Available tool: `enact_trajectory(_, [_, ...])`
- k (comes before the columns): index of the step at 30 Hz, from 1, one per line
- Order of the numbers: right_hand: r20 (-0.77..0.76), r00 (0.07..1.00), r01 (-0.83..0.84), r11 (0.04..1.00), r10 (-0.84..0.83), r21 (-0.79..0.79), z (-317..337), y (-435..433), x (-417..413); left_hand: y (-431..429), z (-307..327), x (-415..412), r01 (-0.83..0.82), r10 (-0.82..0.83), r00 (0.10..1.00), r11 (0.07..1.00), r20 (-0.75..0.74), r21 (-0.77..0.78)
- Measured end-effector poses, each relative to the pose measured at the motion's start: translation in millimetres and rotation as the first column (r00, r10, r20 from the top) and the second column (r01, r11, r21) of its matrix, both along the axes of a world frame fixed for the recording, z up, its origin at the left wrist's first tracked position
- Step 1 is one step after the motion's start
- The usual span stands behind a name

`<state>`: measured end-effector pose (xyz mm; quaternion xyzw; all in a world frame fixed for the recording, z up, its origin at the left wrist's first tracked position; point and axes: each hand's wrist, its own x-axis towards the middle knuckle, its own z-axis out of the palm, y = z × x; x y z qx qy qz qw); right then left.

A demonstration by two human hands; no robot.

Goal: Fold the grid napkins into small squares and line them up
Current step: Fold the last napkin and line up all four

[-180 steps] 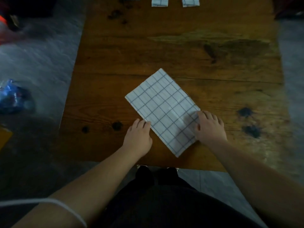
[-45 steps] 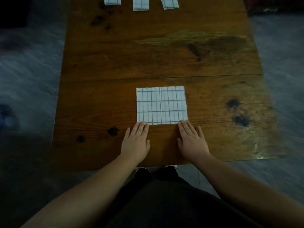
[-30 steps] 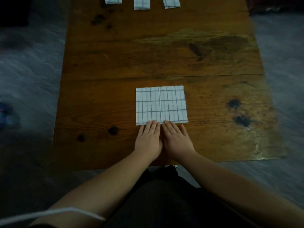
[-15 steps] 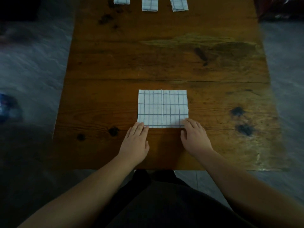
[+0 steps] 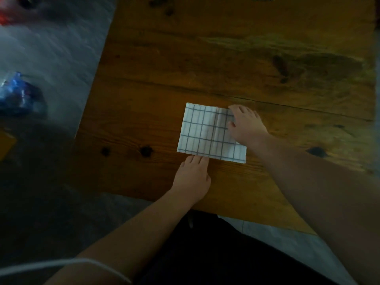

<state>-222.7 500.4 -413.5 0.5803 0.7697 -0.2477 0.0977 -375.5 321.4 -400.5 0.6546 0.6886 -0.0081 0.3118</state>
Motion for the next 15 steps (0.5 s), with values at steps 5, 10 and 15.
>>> enact_trajectory(5, [0.035,0.999,0.017,0.999,-0.018,0.037,6,-44,20,5,2,-4,-0.005,0.005,1.0,1.0,-0.024,-0.015])
enact_trajectory(10, [0.024,0.996,0.082,0.996,-0.081,-0.047,15,-114,42,7,3,-18,0.039,-0.039,0.998,0.999,-0.042,-0.012])
enact_trajectory(15, [-0.018,0.991,0.129,0.991,-0.129,-0.041,17,-190,43,4,3,-36,0.11,-0.111,0.994,0.994,-0.02,-0.017])
